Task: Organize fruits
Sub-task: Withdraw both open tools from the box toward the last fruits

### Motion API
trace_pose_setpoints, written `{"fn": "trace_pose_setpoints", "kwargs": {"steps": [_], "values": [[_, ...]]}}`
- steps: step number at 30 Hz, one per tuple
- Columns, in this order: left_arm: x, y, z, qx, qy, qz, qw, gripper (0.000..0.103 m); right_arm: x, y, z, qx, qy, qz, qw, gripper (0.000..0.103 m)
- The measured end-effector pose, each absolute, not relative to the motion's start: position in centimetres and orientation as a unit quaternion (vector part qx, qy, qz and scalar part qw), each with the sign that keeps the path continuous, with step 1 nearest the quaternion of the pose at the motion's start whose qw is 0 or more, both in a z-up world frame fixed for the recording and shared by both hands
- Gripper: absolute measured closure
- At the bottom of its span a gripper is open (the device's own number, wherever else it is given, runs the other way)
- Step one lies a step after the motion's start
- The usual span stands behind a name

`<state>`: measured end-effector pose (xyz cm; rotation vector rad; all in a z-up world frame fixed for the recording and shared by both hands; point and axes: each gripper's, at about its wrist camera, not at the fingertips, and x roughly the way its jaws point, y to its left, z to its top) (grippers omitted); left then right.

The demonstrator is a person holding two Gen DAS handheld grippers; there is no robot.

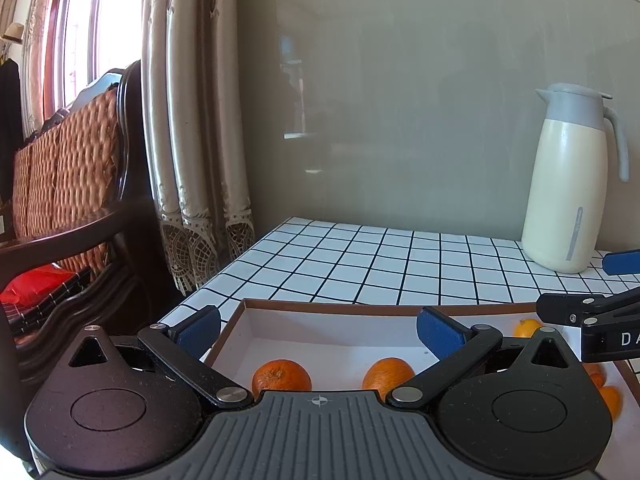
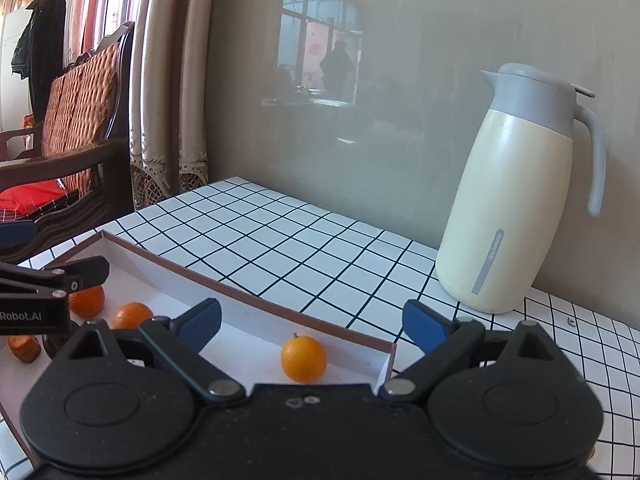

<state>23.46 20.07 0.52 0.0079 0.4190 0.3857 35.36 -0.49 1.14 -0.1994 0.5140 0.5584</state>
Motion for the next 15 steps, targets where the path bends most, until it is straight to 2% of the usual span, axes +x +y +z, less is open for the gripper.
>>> {"fn": "trace_pose_setpoints", "kwargs": {"steps": [15], "values": [[19.7,17.0,1.9,-0.01,0.183,0.183,0.966,0.0,31.8,-3.4,2.7,-0.074,0.239,0.267,0.931,0.012]]}}
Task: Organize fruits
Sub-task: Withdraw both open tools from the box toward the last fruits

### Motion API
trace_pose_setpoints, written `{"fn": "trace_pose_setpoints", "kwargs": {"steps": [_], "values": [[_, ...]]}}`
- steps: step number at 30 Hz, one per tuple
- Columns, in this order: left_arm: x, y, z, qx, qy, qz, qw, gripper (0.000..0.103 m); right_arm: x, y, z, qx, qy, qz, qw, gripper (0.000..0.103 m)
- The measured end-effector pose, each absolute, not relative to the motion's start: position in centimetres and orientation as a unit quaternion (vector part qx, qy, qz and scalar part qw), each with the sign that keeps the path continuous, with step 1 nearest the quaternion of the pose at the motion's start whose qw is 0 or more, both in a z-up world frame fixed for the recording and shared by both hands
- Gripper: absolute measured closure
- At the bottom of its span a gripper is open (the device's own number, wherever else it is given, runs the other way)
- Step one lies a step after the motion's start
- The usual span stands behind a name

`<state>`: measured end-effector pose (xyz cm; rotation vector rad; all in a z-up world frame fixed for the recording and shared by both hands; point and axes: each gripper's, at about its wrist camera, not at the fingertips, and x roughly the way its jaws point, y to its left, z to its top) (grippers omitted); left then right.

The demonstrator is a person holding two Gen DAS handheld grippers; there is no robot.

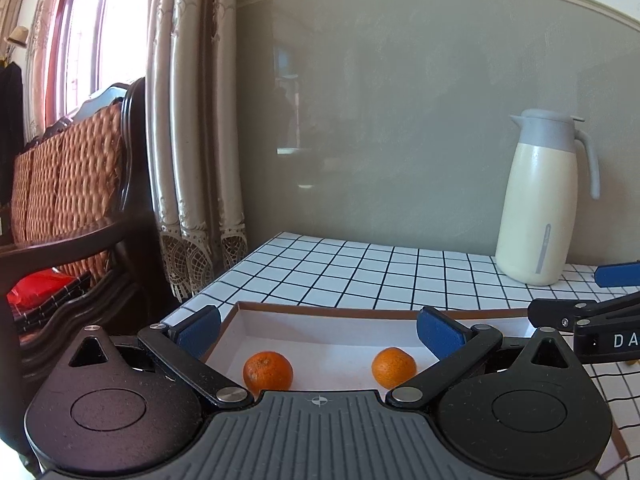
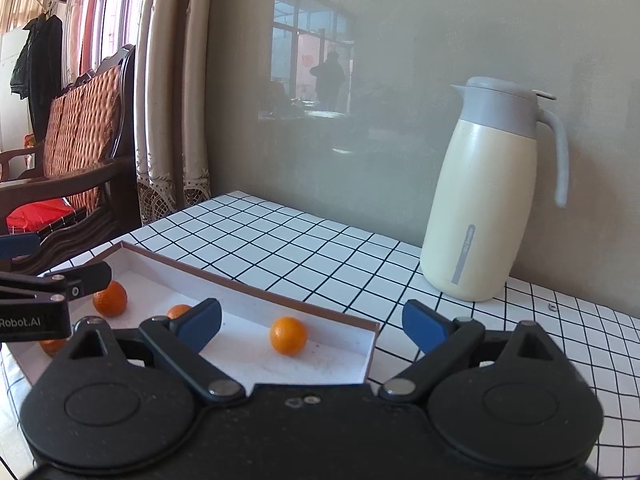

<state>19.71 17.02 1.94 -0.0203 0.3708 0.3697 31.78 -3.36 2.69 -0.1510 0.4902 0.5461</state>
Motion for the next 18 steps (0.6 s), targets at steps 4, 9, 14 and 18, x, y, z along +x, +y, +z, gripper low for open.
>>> {"fn": "trace_pose_setpoints", "kwargs": {"steps": [4,9,14,18], "values": [[18.2,15.6,1.8,-0.012,0.182,0.176,0.967,0.0,30.6,-4.8,2.9,-0.067,0.24,0.26,0.933,0.014],[17.4,13.1,2.2,0.005,0.172,0.154,0.973,0.0,29.6,-7.0,3.2,-0.066,0.236,0.244,0.938,0.016],[17.9,10.6,2.2,0.013,0.17,0.128,0.977,0.0,29.2,-9.6,3.0,-0.067,0.238,0.222,0.943,0.017],[18.7,8.5,2.3,0.02,0.171,0.107,0.979,0.0,29.2,-11.6,2.7,-0.075,0.241,0.201,0.947,0.02]]}}
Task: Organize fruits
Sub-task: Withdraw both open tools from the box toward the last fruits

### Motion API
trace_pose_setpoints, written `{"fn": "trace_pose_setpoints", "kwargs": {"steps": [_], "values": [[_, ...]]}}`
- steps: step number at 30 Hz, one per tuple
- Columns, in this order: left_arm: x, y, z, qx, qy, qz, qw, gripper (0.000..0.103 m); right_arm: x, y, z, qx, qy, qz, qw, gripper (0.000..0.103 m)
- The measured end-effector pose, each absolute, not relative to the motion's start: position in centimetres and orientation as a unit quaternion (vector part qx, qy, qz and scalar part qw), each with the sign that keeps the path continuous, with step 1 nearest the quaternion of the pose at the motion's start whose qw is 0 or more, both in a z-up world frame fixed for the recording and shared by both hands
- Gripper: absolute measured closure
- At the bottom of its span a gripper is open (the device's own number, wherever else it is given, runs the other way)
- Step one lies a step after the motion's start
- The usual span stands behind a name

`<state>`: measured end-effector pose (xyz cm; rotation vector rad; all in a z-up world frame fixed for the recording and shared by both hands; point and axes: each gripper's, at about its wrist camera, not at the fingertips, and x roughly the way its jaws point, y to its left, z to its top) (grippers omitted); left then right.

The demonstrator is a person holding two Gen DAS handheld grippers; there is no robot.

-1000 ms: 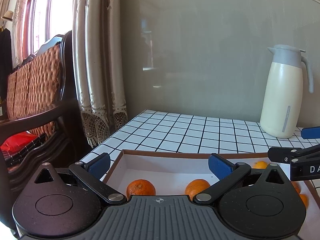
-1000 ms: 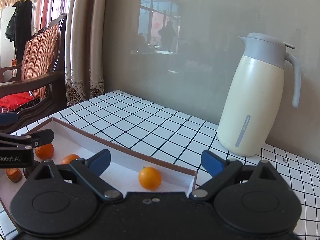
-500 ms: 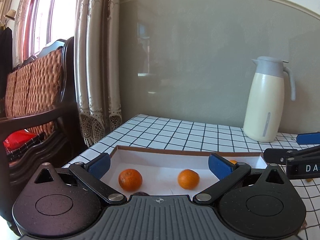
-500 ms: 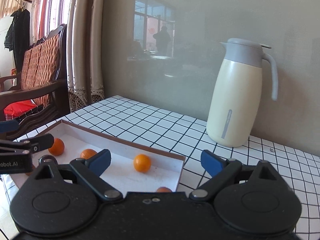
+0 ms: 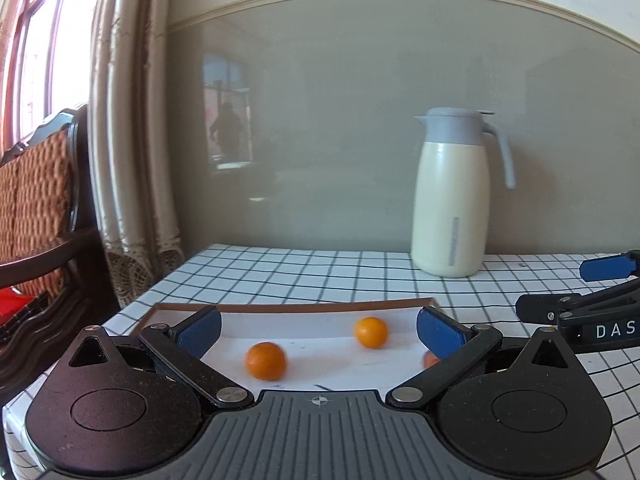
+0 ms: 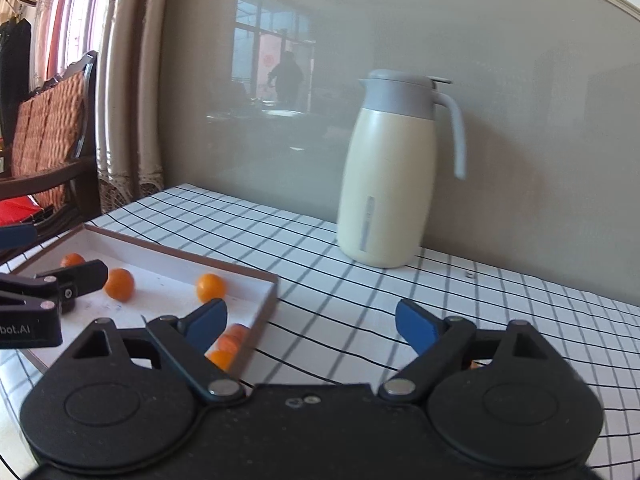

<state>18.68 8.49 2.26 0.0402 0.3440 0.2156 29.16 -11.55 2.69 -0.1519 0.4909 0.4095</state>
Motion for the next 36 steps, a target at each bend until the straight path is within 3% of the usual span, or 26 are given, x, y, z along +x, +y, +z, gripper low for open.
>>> {"fn": "trace_pose_setpoints", "kwargs": {"steps": [18,36], "values": [[23.4,1.0,0.9,0.04,0.188,0.044,0.98,0.0,34.4,-20.5,-2.5,-0.069,0.295,0.085,0.949,0.028],[25.4,-1.2,-0.8,0.057,0.208,0.036,0.976,0.0,39.4,-22.1,-6.2,-0.053,0.35,0.032,0.935,0.032]]}}
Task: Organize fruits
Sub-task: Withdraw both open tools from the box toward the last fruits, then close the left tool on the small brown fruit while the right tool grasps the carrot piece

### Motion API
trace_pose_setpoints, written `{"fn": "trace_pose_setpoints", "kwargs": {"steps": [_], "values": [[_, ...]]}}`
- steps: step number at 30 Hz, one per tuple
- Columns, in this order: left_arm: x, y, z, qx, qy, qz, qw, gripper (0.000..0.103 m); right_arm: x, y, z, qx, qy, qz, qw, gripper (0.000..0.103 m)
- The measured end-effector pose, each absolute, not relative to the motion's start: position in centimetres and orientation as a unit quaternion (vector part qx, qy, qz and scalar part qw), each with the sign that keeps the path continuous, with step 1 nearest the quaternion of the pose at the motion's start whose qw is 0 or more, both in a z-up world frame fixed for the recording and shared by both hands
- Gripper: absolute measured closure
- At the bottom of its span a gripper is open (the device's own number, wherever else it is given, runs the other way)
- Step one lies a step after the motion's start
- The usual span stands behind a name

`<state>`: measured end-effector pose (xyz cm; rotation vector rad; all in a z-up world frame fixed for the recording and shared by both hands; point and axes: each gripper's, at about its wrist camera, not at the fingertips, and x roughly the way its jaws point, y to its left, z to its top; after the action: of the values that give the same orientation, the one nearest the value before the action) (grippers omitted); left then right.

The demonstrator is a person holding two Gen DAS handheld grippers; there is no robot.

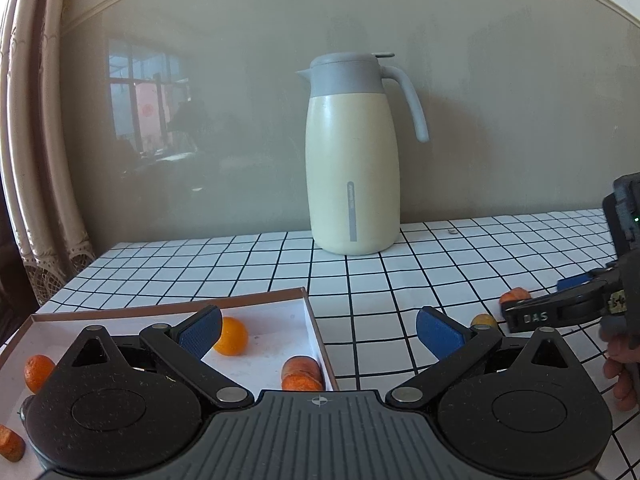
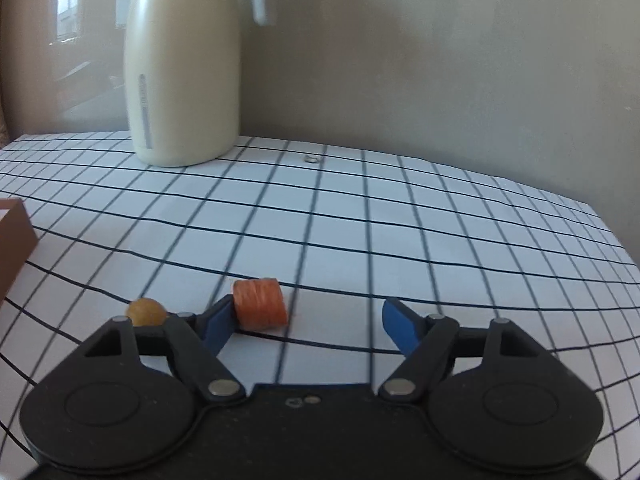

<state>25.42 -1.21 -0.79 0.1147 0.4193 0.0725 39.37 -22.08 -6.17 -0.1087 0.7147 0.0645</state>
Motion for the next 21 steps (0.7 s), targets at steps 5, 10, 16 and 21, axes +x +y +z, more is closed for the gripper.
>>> {"fn": "trace_pose_setpoints", "kwargs": {"steps": [5,10,16,21], "values": [[25.6,-2.0,-0.9,0.056,0.207,0.034,0.976,0.0,38.9,-24.3,-6.3,-0.041,0.349,0.015,0.936,0.032],[26.2,-3.2,-1.1,0.053,0.208,0.027,0.976,0.0,38.4,-25.8,-6.4,-0.042,0.351,0.006,0.935,0.032],[26.9,-5.6,-1.5,0.056,0.213,0.002,0.976,0.0,38.0,-27.5,-6.5,-0.034,0.35,-0.001,0.936,0.032],[28.0,-7.9,-2.5,0.06,0.228,-0.02,0.972,0.0,37.7,-28.5,-6.5,-0.033,0.351,0.002,0.936,0.032]]}}
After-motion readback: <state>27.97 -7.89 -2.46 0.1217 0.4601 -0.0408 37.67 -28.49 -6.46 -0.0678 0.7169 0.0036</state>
